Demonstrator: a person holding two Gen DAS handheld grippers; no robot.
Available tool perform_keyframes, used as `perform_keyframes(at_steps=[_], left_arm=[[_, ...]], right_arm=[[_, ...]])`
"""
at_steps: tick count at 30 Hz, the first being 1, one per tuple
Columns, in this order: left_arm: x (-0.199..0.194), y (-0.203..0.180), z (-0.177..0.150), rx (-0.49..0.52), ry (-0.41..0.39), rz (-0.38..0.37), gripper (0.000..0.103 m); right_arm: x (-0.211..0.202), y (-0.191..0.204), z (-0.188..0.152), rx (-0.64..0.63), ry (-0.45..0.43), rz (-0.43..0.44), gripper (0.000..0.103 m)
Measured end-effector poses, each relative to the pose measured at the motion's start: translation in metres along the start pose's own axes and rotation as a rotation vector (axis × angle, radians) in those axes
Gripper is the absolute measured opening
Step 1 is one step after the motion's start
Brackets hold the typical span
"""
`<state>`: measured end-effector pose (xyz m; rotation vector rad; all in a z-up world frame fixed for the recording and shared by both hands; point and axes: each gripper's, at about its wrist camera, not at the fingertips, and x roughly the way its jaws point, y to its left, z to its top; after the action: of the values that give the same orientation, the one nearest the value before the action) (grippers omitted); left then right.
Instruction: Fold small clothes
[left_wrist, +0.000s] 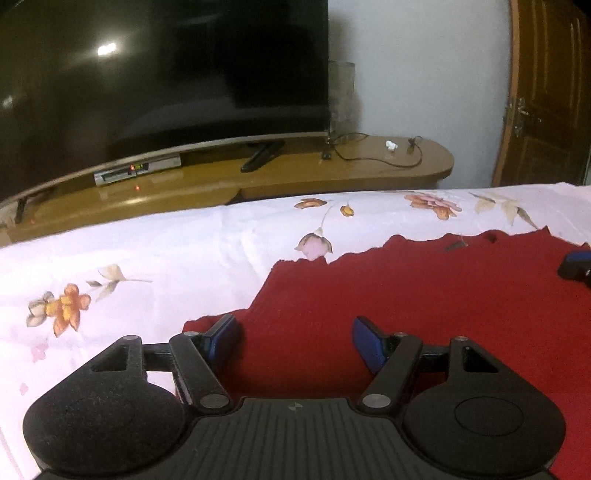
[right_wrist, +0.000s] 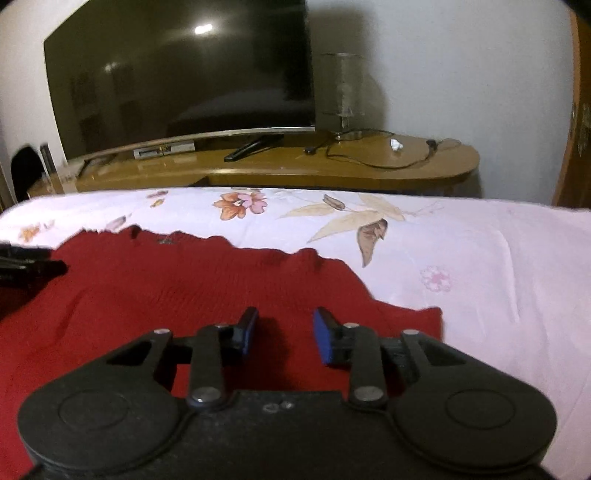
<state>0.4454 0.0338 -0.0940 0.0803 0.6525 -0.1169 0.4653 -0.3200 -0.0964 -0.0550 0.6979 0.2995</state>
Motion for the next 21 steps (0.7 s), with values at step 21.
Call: perform_keyframes(at_steps=[21], left_arm=[[-0.046,-0.058,-0.021,0.012,0.001,-0.063,0.081]], right_arm=[[-0.016,0.104,-0.015,-0.202,-0.001,0.155,0.048]])
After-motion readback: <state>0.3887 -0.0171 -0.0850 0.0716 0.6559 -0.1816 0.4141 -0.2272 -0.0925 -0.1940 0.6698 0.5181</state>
